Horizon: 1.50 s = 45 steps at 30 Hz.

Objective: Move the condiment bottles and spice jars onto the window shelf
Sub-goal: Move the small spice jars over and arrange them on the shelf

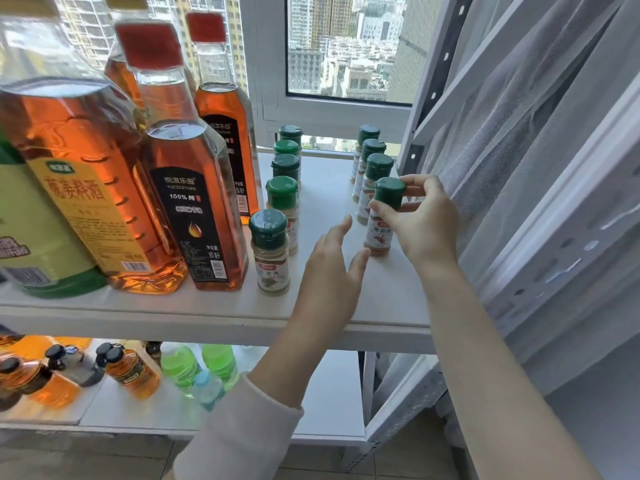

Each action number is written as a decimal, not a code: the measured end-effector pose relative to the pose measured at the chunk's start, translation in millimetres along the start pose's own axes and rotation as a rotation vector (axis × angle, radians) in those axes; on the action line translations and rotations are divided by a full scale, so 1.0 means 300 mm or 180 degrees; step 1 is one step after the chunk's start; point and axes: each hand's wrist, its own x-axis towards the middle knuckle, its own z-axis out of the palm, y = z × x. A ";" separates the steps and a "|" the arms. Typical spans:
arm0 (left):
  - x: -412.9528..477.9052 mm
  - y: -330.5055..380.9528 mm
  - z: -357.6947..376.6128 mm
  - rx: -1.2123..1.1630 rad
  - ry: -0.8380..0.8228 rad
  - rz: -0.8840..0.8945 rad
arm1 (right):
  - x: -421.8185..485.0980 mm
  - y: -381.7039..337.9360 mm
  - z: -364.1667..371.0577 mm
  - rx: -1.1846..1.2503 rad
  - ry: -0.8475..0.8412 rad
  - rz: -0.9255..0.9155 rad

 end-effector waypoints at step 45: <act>-1.110 -0.910 -0.529 0.0843 -0.0164 -0.1101 | -1.429 0.135 0.361 -0.0346 -0.1659 0.1341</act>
